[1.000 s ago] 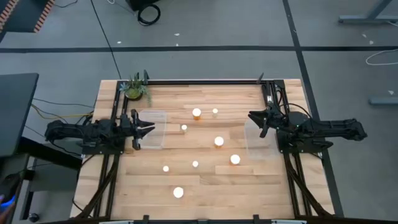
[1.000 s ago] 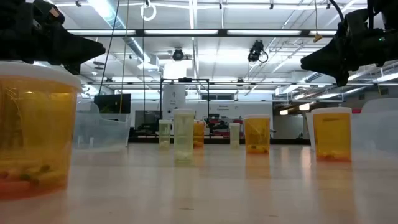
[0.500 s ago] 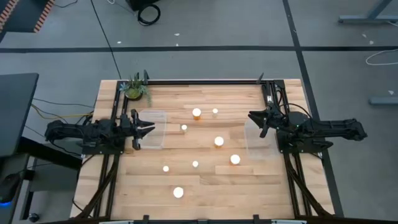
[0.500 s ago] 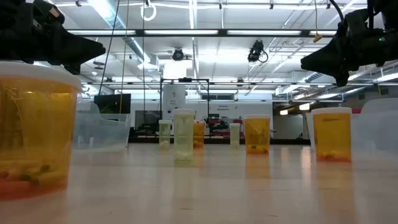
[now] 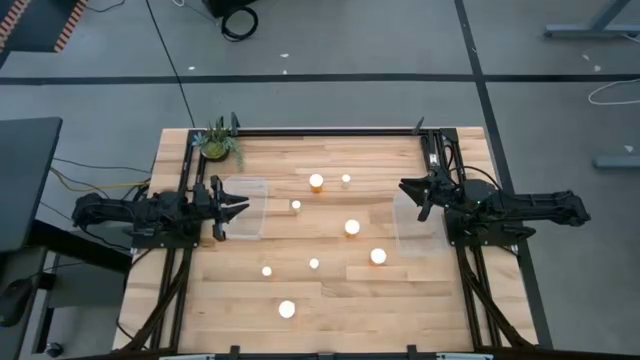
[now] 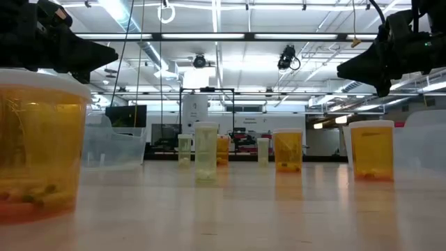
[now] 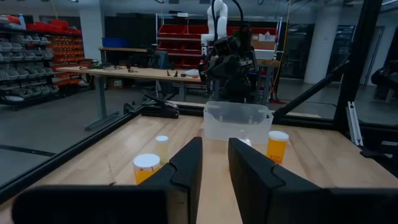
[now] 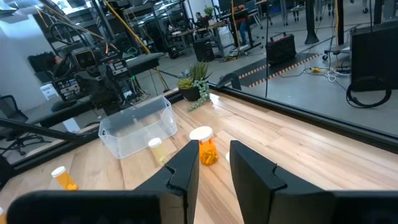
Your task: Pick and place medicine bottles into bin by pill shape (circle, oval)
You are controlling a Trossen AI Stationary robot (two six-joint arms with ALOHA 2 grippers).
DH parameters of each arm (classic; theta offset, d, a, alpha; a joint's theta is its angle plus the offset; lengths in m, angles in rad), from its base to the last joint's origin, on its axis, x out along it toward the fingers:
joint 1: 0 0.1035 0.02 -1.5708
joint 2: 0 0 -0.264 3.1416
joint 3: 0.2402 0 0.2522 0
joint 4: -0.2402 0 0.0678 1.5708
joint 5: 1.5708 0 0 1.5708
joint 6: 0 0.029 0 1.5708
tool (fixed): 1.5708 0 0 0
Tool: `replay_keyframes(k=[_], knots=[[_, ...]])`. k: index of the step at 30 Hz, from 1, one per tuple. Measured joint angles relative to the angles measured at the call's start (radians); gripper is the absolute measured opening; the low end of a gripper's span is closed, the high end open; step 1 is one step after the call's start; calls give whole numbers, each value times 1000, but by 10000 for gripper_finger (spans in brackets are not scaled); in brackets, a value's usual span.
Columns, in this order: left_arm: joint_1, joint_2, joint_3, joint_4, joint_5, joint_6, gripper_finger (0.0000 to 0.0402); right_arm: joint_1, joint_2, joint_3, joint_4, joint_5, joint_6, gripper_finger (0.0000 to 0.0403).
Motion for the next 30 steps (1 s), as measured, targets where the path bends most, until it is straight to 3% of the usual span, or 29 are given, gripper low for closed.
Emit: replay_keyframes(k=[20,25,30], knots=[[0,0,0,1,0,-8,91,0,0,0,0,0,0,97],[0,0,0,11,1,-200,87,0,0,0,0,0,0,97],[0,8,2,-33,138,-250,87,0,0,0,0,0,0,97]])
